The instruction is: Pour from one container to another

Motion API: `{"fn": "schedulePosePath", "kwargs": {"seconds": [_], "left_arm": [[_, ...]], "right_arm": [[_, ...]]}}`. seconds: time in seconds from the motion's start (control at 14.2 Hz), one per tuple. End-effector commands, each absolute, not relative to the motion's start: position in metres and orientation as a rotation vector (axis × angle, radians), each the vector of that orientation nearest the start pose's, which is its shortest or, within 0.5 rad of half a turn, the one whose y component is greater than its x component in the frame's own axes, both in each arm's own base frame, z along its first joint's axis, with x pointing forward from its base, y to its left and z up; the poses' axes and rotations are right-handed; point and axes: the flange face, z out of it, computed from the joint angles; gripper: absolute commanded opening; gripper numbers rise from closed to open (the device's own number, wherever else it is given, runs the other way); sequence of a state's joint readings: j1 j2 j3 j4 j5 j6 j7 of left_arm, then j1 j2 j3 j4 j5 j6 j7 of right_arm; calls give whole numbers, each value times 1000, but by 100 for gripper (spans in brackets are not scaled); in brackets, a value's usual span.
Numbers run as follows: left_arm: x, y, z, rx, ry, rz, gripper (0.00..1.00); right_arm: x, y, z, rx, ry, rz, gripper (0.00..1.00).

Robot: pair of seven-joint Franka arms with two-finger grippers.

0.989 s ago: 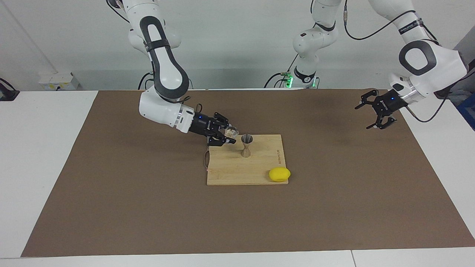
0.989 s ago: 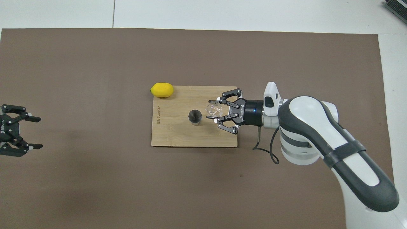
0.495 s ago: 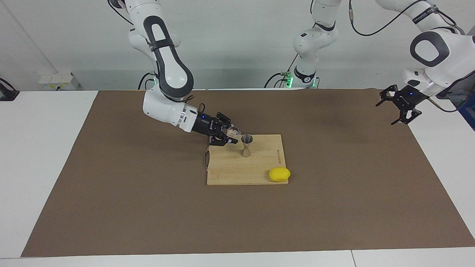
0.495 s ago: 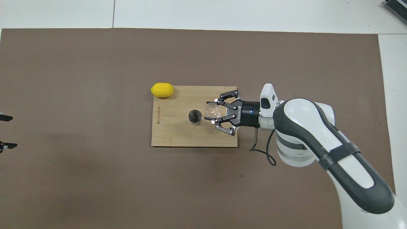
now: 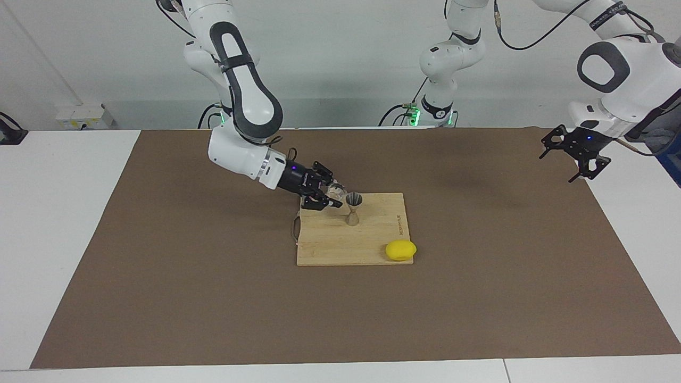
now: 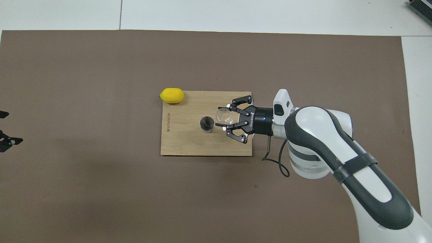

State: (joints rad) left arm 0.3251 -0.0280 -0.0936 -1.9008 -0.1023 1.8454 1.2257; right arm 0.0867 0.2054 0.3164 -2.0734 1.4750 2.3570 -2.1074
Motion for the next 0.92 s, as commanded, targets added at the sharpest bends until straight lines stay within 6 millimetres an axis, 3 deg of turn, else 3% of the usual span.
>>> {"fn": "schedulePosePath", "kwargs": {"seconds": [0.0,0.21,0.42,0.49,0.64,0.85], "left_arm": [[529,82,530,-2918,1330,-42,100],[522,40,548,-3032,1101,39,100],[520,-1,581,-3004,1056,88,100],[517,-7,593,-3022,990,116,100],[514,-5,592,-3063,870,148,100],[514,0,594,-3068,851,142,100]], "right_arm": [[539,245,363,-1753,-1377,-1066,0],[539,246,363,-1766,-1380,-1067,0],[541,245,366,-1779,-1385,-1077,0],[543,245,369,-1796,-1380,-1080,0],[544,249,373,-1807,-1381,-1087,0],[541,260,374,-1825,-1383,-1079,0]]}}
